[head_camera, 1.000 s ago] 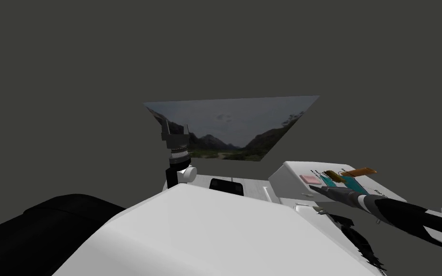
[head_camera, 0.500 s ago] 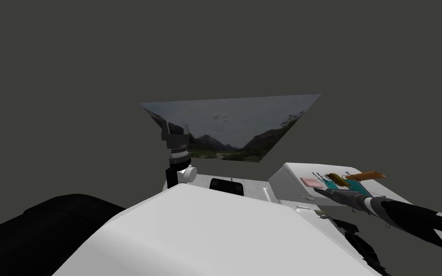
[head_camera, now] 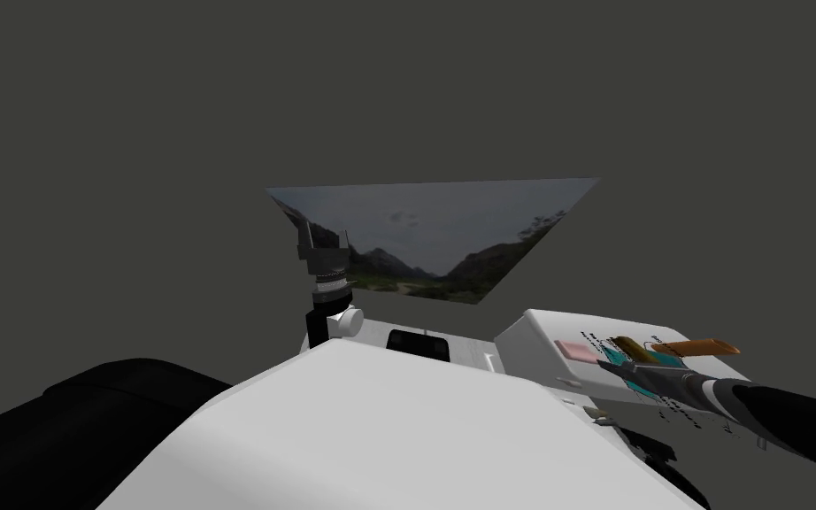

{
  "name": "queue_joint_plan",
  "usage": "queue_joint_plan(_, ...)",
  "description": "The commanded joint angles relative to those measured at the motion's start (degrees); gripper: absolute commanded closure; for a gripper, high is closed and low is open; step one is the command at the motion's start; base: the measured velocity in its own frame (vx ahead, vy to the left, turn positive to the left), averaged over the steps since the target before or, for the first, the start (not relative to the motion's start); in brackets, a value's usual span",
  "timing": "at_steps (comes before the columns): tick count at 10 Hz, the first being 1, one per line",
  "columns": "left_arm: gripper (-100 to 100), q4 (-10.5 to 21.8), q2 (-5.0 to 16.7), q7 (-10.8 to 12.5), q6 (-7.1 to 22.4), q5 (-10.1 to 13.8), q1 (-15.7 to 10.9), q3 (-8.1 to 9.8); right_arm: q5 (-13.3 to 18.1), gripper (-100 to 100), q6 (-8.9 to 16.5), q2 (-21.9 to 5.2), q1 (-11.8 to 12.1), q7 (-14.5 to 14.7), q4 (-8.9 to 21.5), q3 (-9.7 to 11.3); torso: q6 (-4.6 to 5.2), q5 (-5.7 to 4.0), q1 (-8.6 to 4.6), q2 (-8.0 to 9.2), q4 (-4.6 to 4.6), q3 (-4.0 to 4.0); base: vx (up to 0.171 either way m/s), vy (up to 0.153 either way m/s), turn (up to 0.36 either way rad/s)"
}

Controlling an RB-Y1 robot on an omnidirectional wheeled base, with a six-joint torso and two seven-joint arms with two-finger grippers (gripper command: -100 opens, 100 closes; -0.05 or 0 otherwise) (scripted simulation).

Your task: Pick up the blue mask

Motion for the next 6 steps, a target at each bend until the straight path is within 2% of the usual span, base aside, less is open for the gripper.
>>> queue_joint_plan(1, 0, 0.0, 0.0, 0.0, 0.0, 0.0, 0.0, 0.00, 1.0, -100, 0.5, -0.4, 1.2, -1.1, -0.1, 0.4, 0.00, 0.00, 0.00, 0.00, 0.00, 0.00, 0.043, -0.164, 0.157)
queue_joint_plan(3, 0, 0.0, 0.0, 0.0, 0.0, 0.0, 0.0, 0.01, 1.4, -100, 0.4, -0.3, 1.5, -1.1, -0.1, 0.8, 0.06, -0.08, -0.19, 0.00, 0.00, 0.00, 0.008, -0.115, 0.025)
queue_joint_plan(5, 0, 0.0, 0.0, 0.0, 0.0, 0.0, 0.0, 0.00, 1.4, -100, 0.5, -0.2, 1.7, -1.6, -0.1, 0.5, 0.06, 0.03, 0.27, 0.10, 0.03, 0.06, -0.002, -0.009, -0.003)
queue_joint_plan(6, 0, 0.0, 0.0, 0.0, 0.0, 0.0, 0.0, 0.00, 1.3, 0, 0.5, -0.2, 1.7, -1.3, -0.1, 0.6, 0.05, 0.06, 0.37, 0.11, 0.03, 0.06, 0.000, 0.000, 0.000)
